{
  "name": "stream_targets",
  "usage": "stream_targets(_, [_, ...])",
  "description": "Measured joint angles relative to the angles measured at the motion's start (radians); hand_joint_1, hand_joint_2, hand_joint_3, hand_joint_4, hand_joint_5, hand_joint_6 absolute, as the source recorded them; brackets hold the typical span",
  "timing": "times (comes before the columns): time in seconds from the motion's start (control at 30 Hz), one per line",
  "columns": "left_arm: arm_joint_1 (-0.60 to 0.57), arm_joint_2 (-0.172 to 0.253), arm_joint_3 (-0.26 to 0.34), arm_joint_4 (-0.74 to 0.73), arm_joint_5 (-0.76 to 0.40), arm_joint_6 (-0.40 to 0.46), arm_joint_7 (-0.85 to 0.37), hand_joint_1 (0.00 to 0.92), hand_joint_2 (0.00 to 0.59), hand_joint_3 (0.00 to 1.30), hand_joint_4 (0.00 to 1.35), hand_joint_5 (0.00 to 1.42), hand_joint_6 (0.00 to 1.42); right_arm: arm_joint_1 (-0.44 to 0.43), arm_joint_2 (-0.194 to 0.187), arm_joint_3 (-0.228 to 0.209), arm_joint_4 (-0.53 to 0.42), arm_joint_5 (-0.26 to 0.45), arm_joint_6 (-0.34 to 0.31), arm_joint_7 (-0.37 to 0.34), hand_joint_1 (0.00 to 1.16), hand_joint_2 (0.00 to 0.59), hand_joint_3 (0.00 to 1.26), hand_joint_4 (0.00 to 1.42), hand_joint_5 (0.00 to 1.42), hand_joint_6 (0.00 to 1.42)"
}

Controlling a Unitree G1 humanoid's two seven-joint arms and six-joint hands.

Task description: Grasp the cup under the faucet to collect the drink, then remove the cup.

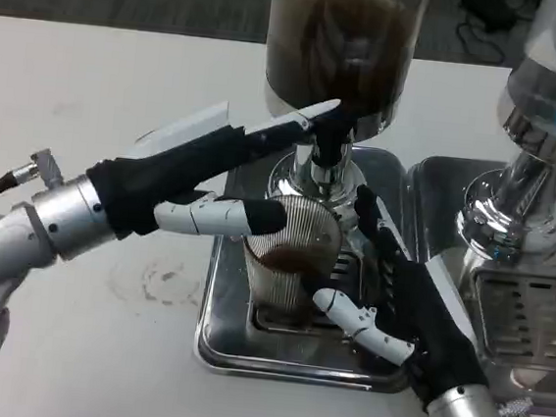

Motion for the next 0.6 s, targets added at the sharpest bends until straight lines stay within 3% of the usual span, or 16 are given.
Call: stream_targets(0.6, [0.007,-0.064,0.118,-0.058,-0.124,0.122,-0.122,0.0,0.057,0.09,0.0,0.07,0.1,0.0,0.002,0.0,0.008,-0.001,0.0,-0.001,0.59,0.231,0.0,0.0,0.0,0.0])
